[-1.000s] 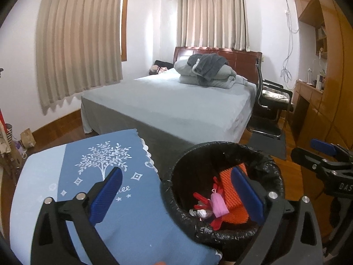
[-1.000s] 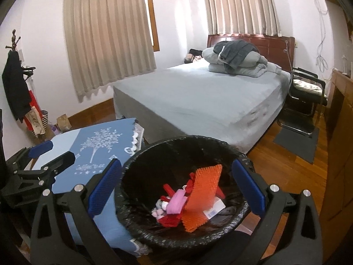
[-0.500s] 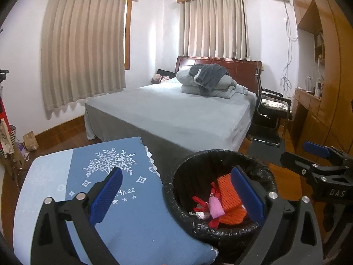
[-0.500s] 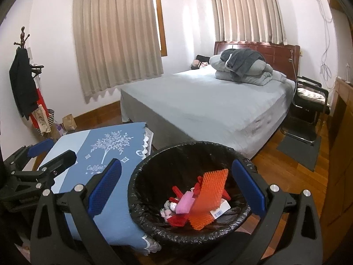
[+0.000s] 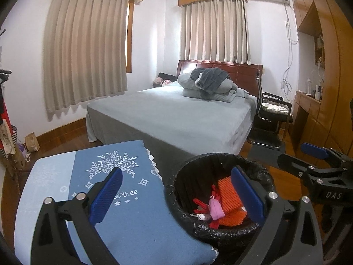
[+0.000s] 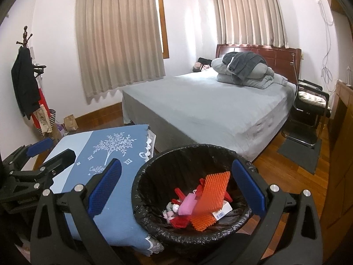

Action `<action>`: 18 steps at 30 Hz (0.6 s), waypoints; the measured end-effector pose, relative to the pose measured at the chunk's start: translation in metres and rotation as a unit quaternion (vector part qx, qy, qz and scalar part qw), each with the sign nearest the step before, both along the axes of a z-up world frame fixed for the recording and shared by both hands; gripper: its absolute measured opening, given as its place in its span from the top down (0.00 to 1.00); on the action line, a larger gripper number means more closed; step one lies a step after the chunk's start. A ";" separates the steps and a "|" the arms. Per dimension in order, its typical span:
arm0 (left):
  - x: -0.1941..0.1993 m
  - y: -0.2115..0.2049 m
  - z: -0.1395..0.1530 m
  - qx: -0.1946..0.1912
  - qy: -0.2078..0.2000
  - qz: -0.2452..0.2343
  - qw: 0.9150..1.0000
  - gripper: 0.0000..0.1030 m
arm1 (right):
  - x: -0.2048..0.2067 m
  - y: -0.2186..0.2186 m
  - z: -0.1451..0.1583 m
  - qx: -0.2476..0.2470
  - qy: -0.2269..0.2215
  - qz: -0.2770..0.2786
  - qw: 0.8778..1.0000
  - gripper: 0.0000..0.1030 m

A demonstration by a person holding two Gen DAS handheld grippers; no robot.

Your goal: Collect trash

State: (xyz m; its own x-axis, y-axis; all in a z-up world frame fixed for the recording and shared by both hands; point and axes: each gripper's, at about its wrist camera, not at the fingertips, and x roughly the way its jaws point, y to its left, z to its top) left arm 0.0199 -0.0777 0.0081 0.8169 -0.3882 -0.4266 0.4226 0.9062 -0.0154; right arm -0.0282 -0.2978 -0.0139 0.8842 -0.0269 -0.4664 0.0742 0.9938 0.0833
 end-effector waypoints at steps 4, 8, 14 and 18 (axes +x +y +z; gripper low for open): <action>0.000 0.000 0.000 0.000 0.000 0.000 1.000 0.06 | 0.000 0.001 0.000 0.000 -0.001 0.000 1.000 0.05; 0.000 0.000 0.000 0.000 0.000 0.001 1.000 0.06 | 0.000 0.001 0.000 0.000 0.000 0.000 1.000 0.05; 0.000 0.000 0.000 0.000 0.000 0.001 1.000 0.06 | 0.000 0.001 0.000 0.000 -0.001 0.000 1.000 0.05; 0.000 0.000 0.000 0.000 0.001 0.001 1.000 0.06 | 0.000 0.000 0.000 0.000 0.000 0.000 1.000 0.05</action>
